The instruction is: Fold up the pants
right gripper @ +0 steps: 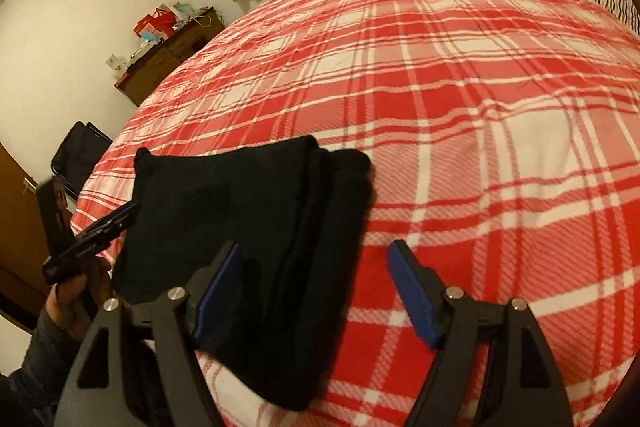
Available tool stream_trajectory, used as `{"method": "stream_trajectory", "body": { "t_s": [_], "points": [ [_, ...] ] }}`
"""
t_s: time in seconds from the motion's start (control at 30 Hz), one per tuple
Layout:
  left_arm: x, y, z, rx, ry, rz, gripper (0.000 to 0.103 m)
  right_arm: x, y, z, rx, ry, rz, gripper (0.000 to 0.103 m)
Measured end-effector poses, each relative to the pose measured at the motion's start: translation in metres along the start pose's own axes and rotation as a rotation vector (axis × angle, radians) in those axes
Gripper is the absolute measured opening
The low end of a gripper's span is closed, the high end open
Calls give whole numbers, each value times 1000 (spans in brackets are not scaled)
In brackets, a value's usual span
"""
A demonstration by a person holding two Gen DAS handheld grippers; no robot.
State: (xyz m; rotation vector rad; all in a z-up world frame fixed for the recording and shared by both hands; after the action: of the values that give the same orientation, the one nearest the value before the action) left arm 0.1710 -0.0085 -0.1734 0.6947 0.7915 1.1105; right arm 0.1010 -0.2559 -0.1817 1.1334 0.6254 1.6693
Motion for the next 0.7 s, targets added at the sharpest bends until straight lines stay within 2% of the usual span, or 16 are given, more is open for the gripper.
{"method": "stream_trajectory", "body": {
  "t_s": [0.03,0.1,0.3,0.47,0.57,0.7],
  "points": [
    [-1,-1,1,2,-2,-2,93,1,-1,2,-10,-1,0,69],
    [-3,-2,3,9,-10,-4,93,3,-3,5,-24,-8,21,59],
    [-6,-5,5,19,-27,-8,93,-5,-5,0,-27,-38,66,59],
    [-3,-3,1,30,-47,-29,93,-13,1,-5,-26,-73,85,52],
    [-3,-3,-1,21,-47,-33,93,-14,3,-11,-9,-77,91,52],
    [-6,-5,1,13,-47,-41,93,-9,-1,-7,-28,-70,112,59]
  ]
}}
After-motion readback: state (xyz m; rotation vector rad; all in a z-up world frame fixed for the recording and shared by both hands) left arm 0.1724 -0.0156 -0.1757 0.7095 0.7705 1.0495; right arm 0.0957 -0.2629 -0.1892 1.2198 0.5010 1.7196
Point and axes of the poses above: each gripper's, at about its wrist camera, not at the fingertips, and y roughly against the way its jaws point, x to its left, z to its top, the point moved 4 cm from there along -y, roughly the way its jaws point, and after that the axes turned 14 degrees about x, right-handed, at the moved point
